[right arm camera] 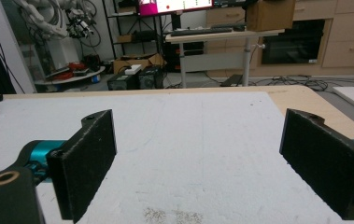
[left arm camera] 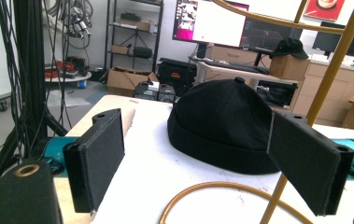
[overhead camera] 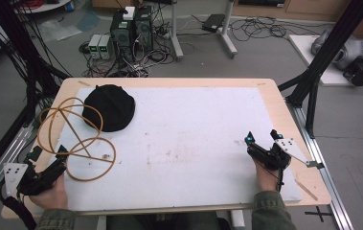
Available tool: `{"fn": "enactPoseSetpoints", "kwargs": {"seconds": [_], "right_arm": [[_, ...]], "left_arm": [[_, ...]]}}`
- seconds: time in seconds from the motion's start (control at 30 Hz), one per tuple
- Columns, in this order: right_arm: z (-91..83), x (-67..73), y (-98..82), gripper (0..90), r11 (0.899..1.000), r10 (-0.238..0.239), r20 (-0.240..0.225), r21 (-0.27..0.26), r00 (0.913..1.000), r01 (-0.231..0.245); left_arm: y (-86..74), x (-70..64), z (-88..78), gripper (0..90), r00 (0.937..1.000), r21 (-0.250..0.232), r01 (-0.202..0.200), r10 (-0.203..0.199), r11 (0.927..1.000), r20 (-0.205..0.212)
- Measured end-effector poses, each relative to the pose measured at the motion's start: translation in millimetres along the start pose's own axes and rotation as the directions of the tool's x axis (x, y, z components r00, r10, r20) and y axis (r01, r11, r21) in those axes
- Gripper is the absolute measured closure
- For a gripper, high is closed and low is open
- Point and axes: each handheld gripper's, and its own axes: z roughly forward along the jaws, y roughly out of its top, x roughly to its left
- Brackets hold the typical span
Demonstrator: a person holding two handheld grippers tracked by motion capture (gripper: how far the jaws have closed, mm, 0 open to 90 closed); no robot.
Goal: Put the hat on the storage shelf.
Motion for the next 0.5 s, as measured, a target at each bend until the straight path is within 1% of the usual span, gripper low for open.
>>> {"fn": "enactPoseSetpoints", "kwargs": {"seconds": [0.23, 0.3, 0.5], "right_arm": [[-0.4, 0.4, 0.1, 10.0, 1.000, 0.002, 0.002, 0.001, 1.0000, -0.002], [0.0, -0.5, 0.2, 10.0, 1.000, -0.006, 0.003, -0.007, 1.0000, 0.007], [-0.5, -0.4, 0.3, 10.0, 1.000, 0.004, 0.001, -0.002, 1.0000, -0.004]], "left_arm": [[0.2, 0.5, -0.4, 19.1, 1.0000, 0.001, 0.002, -0.002, 1.0000, -0.002], [0.2, 0.1, -0.2, 19.1, 1.0000, -0.001, 0.002, -0.002, 1.0000, -0.002], [0.2, 0.4, -0.2, 19.0, 1.0000, 0.001, 0.001, -0.001, 1.0000, 0.000]]}}
